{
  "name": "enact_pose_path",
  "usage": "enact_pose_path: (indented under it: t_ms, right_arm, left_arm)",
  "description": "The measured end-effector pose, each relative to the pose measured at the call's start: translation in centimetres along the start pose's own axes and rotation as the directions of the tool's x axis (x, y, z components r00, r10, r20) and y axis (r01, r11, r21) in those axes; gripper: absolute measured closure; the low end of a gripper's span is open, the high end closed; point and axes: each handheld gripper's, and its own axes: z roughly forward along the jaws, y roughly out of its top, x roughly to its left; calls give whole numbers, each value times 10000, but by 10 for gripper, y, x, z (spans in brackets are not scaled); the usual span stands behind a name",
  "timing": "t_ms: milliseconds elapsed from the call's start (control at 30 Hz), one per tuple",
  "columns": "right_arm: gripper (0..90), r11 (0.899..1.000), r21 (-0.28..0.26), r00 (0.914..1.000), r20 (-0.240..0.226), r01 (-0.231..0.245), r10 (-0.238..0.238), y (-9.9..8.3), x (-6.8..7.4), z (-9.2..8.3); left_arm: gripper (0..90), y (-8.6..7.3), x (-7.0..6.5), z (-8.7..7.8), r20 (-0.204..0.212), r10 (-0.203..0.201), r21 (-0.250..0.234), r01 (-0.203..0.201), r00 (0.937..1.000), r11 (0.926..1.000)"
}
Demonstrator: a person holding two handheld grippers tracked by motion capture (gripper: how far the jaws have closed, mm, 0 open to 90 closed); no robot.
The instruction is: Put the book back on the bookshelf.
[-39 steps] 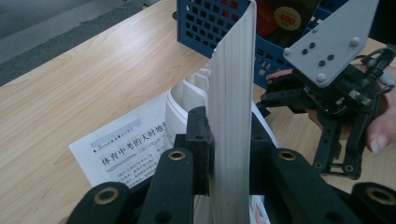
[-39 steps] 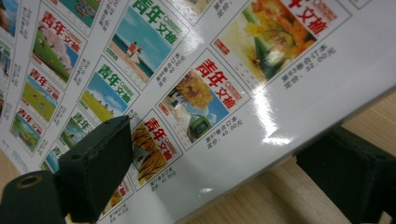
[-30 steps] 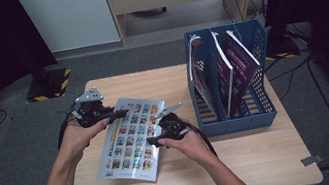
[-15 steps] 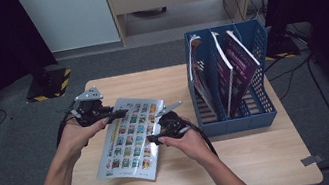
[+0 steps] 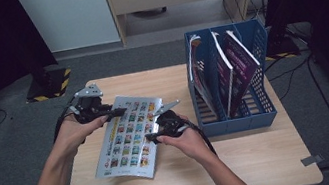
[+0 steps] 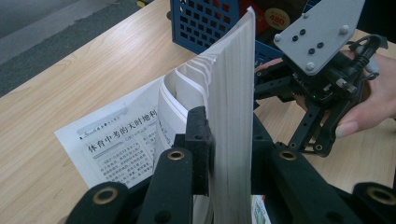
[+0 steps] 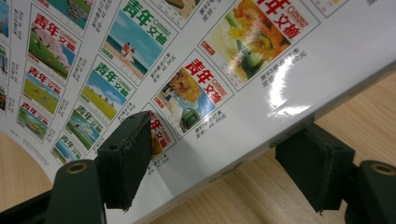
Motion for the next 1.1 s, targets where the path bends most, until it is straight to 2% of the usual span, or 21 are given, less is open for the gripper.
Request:
enact_pose_path:
  t_ms: [200,367,600,733,933,1100]
  right_arm:
    - [277,9998,56,9998,91,170,-171,2,0,1]
    - [279,9994,71,9992,215,347,-348,4,0,0]
    - [286,9987,-52,9984,244,516,-514,7,0,-4]
    - [257,9992,-170,9992,161,365,-363,8,-1,-5]
    - [150,9997,-229,10000,-22,-93,93,8,-8,-4]
    - [85,9977,-515,9985,-332,-442,425,8,-17,-4]
  left_arm:
    - [763,2,2,0,-22,-23,91,23,10000,10000]
    - [765,6,1,-2,-118,134,83,-133,9998,9999]
    - [768,11,-3,-7,-93,246,-134,-247,9997,9996]
    - [768,13,-4,-8,-36,282,-180,-283,9996,9994]
    - [769,13,-4,-9,18,288,-237,-288,9996,9993]
    - [769,13,-5,-11,92,325,-302,-322,9994,9990]
